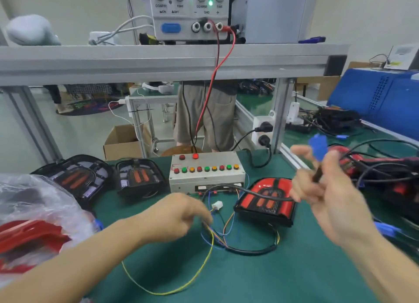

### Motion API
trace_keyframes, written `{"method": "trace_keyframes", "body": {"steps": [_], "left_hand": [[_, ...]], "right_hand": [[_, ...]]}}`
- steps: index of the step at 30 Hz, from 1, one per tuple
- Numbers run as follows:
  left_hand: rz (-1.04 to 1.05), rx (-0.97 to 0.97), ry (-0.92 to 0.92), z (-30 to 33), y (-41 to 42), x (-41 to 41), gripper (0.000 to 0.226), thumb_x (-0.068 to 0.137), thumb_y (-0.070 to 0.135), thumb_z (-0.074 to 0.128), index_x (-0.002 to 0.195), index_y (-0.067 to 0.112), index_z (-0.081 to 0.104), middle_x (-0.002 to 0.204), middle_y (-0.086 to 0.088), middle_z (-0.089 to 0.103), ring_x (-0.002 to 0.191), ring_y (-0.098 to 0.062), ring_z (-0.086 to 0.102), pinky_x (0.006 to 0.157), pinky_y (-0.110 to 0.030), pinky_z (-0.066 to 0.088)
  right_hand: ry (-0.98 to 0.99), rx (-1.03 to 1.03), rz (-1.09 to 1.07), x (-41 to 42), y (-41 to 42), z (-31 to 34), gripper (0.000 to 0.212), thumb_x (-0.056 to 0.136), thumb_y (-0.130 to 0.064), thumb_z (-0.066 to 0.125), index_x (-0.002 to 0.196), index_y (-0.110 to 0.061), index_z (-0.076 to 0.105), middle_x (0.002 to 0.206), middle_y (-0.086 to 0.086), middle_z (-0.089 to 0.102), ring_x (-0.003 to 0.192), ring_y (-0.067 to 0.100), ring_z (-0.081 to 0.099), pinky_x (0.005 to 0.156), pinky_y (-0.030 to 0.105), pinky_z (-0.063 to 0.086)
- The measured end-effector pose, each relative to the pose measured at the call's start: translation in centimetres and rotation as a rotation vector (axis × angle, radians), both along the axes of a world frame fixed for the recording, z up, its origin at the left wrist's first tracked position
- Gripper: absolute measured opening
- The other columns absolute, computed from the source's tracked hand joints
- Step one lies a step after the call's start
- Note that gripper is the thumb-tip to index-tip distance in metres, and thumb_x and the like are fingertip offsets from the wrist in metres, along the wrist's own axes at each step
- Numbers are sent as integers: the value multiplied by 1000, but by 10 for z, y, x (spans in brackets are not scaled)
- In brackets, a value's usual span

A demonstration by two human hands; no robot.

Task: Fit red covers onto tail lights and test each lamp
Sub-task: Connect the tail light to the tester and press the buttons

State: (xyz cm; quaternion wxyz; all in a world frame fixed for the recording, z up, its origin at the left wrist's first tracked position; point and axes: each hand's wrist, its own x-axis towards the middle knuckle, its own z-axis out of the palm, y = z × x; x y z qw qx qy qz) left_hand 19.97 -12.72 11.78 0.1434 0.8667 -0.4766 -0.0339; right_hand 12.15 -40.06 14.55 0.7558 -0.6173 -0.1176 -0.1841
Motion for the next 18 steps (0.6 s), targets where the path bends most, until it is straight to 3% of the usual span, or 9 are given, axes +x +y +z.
{"method": "trace_keyframes", "body": {"steps": [1,3,5,7,9,11,13,16,18], "left_hand": [[114,-174,111,-1,-5,0,44,72,-9,48,97,14,75,93,17,70,94,4,62,93,-17,44],[348,-438,181,1,-16,4,34,78,-12,53,84,13,75,78,18,68,79,4,62,80,-19,48],[559,-578,220,3,-28,11,31,81,-11,55,76,15,72,75,3,69,72,-11,60,72,-27,49],[706,-657,208,4,-36,16,31,82,-3,56,69,22,66,66,2,64,59,-13,52,58,-27,43],[715,-512,112,2,-45,17,21,80,12,61,66,27,62,63,11,59,61,-11,53,61,-26,45],[698,-183,66,-2,-55,15,9,77,35,66,74,26,63,78,11,63,80,-14,60,69,-26,47],[740,150,56,-9,-64,16,31,71,49,70,80,22,60,86,6,61,86,-18,59,69,-26,42],[788,331,117,-11,-71,18,33,71,34,74,66,18,46,84,1,59,83,-22,57,67,-28,43],[793,300,143,-6,-70,20,16,77,24,67,70,16,55,95,-4,67,87,-24,61,71,-30,48]], "right_hand": [[-11,-118,-70,-2,3,-13,53,85,-74,43,98,-30,70,54,-12,27,54,22,23,55,31,27],[5,-293,-125,-8,7,-32,57,82,-77,45,92,-27,70,60,-8,37,63,29,32,63,22,38],[30,-350,-97,-15,9,-42,58,77,-81,49,106,-35,70,73,-8,56,71,17,48,76,16,45],[17,-313,-81,-17,7,-43,55,75,-80,52,110,-40,69,83,-10,67,78,7,57,84,18,48],[-11,-243,-140,-15,3,-38,49,76,-78,54,103,-40,71,67,-14,55,69,8,50,84,25,46],[-30,-111,-154,-13,1,-29,51,74,-76,59,104,-37,71,61,-15,37,61,7,39,75,24,42],[-38,-28,-145,-10,1,-23,48,73,-74,62,95,-33,72,63,-9,29,60,8,33,72,24,39],[-43,-73,-168,-7,1,-23,50,76,-73,60,85,-24,62,63,-12,30,62,11,30,74,30,38],[-36,-129,-190,-5,0,-27,42,82,-67,56,92,-28,67,62,-13,31,63,11,30,72,24,40]]}}
